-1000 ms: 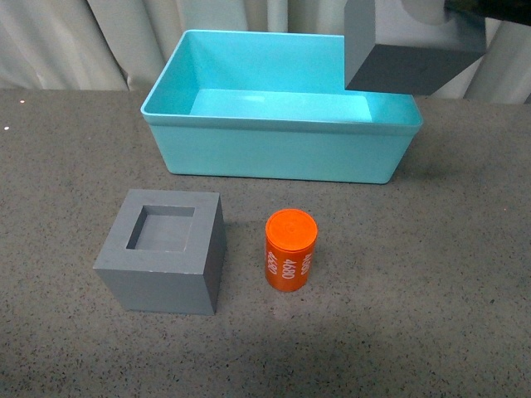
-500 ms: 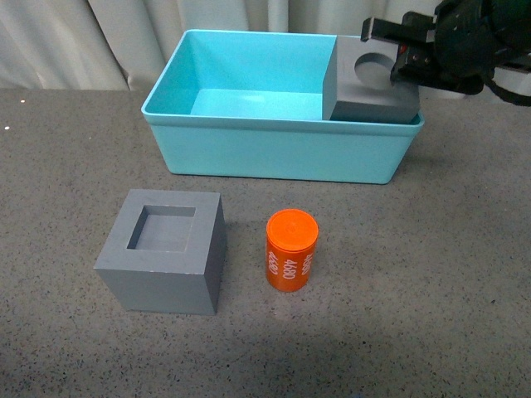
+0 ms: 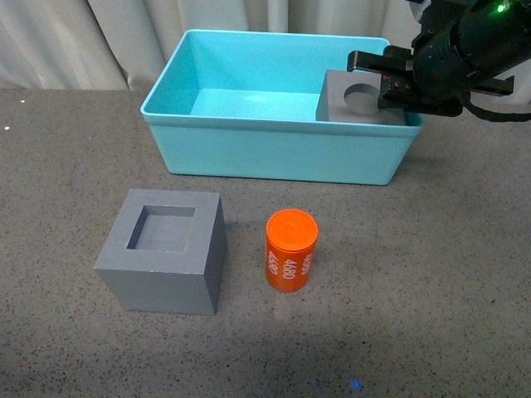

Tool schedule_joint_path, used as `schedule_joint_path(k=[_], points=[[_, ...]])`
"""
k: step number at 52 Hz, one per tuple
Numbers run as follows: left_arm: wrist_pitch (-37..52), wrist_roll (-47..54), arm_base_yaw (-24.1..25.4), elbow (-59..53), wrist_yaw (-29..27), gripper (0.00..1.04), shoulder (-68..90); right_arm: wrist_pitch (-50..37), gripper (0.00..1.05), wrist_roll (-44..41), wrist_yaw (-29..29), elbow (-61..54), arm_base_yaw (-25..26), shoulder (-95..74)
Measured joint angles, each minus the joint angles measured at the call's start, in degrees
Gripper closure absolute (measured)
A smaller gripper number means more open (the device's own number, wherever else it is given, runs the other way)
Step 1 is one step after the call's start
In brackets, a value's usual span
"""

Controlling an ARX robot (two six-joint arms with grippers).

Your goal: Place gray and orange parts in blue box

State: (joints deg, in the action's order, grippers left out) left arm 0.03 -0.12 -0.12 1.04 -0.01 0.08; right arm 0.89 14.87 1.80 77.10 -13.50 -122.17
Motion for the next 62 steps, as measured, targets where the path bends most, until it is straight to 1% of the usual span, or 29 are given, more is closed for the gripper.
schedule_joint_path(k=[2,6,18,23,25,28,32,42,49,55,58,61,62], points=[[0.0,0.0,0.0,0.0,0.0,0.07,0.0,-0.13,0.75,-0.09,0.11,0.0,0.17,0.0],[0.0,-0.02,0.0,0.0,0.0,0.07,0.0,-2.19,0.61,0.15,0.96,-0.2,0.37,0.37],[0.0,-0.02,0.0,0.0,0.0,0.07,0.0,-10.49,0.29,-0.55,1.2,-7.48,0.37,7.52],[0.0,-0.02,0.02,0.0,0.0,0.07,0.0,-16.02,0.11,-1.95,-0.52,-13.44,0.33,14.1],[0.0,-0.02,0.0,0.0,0.0,0.07,0.0,-17.38,0.08,-2.25,-1.27,-15.26,0.33,16.15],[0.0,-0.02,0.0,0.0,0.02,0.07,0.0,-20.74,0.1,-3.69,-2.89,-20.28,0.35,21.44],[0.0,-0.02,0.0,0.0,0.0,0.07,0.0,-24.04,0.1,-5.18,-4.52,-25.81,0.35,26.67],[0.0,0.0,0.0,0.0,0.0,0.07,0.0,-34.56,0.1,-10.1,-11.67,-41.79,0.79,41.03],[0.0,-0.02,0.0,0.0,0.0,0.07,0.0,-34.88,0.1,-11.39,-13.46,-48.26,1.53,49.09],[0.0,-0.02,0.0,0.0,0.02,0.07,0.0,-35.26,0.1,-16.02,-16.61,-54.4,1.33,56.22],[-0.11,-0.02,-0.07,0.04,-0.57,0.07,0.09,-35.15,0.1,-17.2,-16.81,-55.36,1.33,57.55],[-8.57,-4.61,-5.46,3.41,-15.8,0.07,5.62,-35.15,0.1,-17.84,-16.76,-55.36,1.33,57.68],[-10.88,-7.23,-8.07,4.7,-22.51,0.07,9.64,-35.1,0.1,-18.01,-16.79,-55.43,1.33,57.68]])
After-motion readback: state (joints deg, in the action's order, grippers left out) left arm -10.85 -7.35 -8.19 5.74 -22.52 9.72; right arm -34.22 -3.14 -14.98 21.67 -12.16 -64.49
